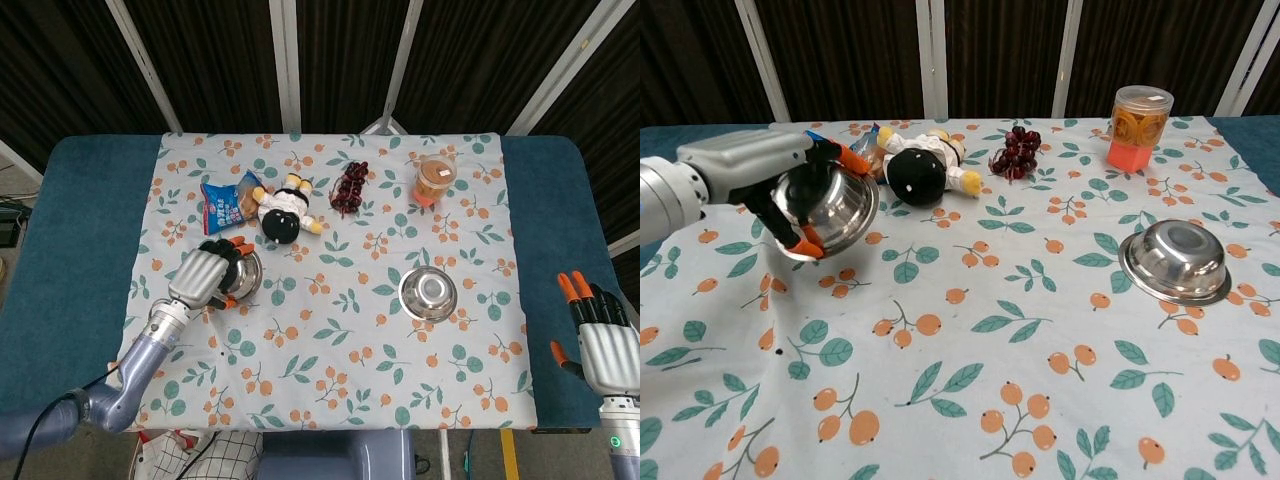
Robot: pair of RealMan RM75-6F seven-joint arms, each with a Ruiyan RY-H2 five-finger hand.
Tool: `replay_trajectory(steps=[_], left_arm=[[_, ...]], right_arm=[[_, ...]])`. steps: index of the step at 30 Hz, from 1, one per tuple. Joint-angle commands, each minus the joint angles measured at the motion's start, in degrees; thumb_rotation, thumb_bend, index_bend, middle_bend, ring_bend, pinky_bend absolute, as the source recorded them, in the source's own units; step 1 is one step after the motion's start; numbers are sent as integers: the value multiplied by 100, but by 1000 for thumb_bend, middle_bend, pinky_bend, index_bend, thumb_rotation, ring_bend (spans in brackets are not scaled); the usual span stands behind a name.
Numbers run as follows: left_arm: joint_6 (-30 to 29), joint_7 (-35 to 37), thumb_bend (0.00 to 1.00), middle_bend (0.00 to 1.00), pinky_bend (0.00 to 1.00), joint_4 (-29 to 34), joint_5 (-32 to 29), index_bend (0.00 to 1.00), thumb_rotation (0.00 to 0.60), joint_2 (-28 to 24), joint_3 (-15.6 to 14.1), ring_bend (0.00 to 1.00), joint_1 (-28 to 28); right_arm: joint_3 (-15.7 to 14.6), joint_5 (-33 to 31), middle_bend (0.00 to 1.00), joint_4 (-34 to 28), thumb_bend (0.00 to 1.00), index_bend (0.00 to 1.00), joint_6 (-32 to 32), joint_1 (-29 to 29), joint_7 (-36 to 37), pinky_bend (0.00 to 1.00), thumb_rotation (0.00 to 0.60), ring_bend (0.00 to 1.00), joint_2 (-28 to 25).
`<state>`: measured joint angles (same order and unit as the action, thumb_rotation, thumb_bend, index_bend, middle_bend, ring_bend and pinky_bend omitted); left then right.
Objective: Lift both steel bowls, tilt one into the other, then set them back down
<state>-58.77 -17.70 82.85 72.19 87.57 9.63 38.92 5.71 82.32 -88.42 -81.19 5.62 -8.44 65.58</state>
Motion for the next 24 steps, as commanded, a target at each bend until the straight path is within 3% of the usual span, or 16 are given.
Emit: replay_trajectory(steps=[1, 8, 12, 17, 24], left_arm=[[-237, 756, 338, 609, 677, -3, 480, 491, 600, -443, -2, 479, -144], [-337, 1674, 338, 609, 677, -349, 647, 491, 600, -507, 77, 478, -180], [-545, 2427, 340, 604, 677, -914, 891, 485, 600, -306, 95, 476, -182], [-862, 3118, 345, 601, 677, -1567, 1082, 483, 600, -55, 182, 476, -158], [-925, 3501, 345, 602, 677, -2044, 1165, 483, 600, 52, 175, 476, -107]], right_arm=[[111, -93, 0, 24, 356, 0, 340, 290, -333, 98, 600, 0, 115], [222, -177, 0, -96, 356, 0, 1345, 1030, -806, 98, 600, 0, 370], [284, -443, 0, -40, 356, 0, 2036, 1479, -1096, 98, 600, 0, 607], [295, -830, 0, -65, 355, 0, 2612, 1865, -1581, 98, 600, 0, 884], [314, -1418, 0, 122, 356, 0, 2997, 2248, -2289, 98, 600, 0, 1234]])
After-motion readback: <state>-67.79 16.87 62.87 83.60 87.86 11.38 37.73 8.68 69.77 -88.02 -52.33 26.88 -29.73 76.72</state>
